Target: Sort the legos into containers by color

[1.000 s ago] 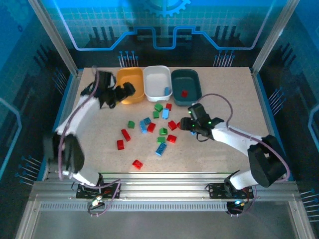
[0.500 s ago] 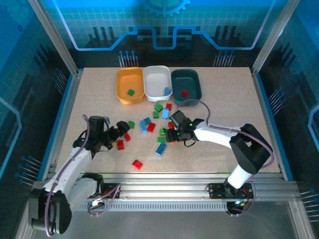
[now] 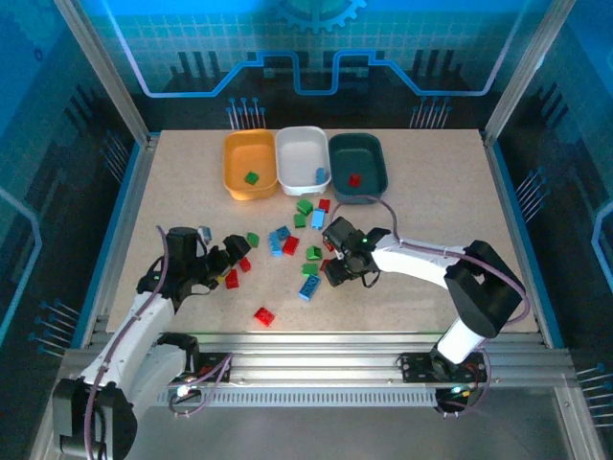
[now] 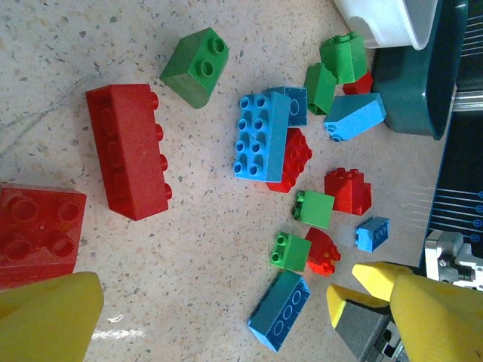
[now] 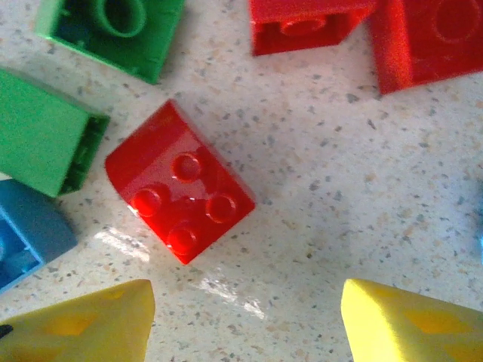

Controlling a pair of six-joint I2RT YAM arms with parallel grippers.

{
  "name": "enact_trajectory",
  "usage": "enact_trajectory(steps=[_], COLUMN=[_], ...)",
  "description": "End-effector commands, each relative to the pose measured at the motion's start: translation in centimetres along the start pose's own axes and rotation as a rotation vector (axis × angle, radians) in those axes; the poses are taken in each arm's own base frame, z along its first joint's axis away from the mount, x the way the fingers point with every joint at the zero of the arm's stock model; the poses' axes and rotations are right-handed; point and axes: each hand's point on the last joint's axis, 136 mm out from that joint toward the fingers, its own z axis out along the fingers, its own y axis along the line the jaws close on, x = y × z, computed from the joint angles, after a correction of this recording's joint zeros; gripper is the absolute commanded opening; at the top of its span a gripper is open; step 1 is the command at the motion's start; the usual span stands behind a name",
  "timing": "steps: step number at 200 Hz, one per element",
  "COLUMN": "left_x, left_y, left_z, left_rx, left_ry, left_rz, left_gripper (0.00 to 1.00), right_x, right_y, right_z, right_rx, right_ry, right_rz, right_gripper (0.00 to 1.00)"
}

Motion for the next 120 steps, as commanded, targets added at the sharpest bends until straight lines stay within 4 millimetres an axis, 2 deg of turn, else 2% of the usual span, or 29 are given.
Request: enact_trajectory(steps=[1,44,85,107,120], left_x=[0.8,0.9,0.8,0.7,0.8], left_y=[-0.1,0.0,0.0,-0.2,-0.2], left_z=[0.0,0.0,-0.2,-0.1,-0.1], left_rx=[0.016,0.008,0.003,0.008,0.008], left_ry=[0.031,0.033,0.033,0.031,0.034], left_rz=[0.003,0.004,0.013,0.012,0.013], left_gripper=[0.99,0.99,0.99,0.99,0.99], right_x=[-0.8,-3.1,-4.0,-4.0,-4.0], right_y=[0.6,-0.6,-1.0,-0.7,0.3], right_z=[0.3,2.3,3.3,3.3,2.7], right_rx=[0.009,0.074,0.056,0.022,-0.048], right_ry=[0.025,0.044,0.046,0.045,0.023], right_rz=[-0.078,-0.072,-0.068,-0.079,-0.089], right_gripper=[0.69,0.67,0.66,0.65,0.66])
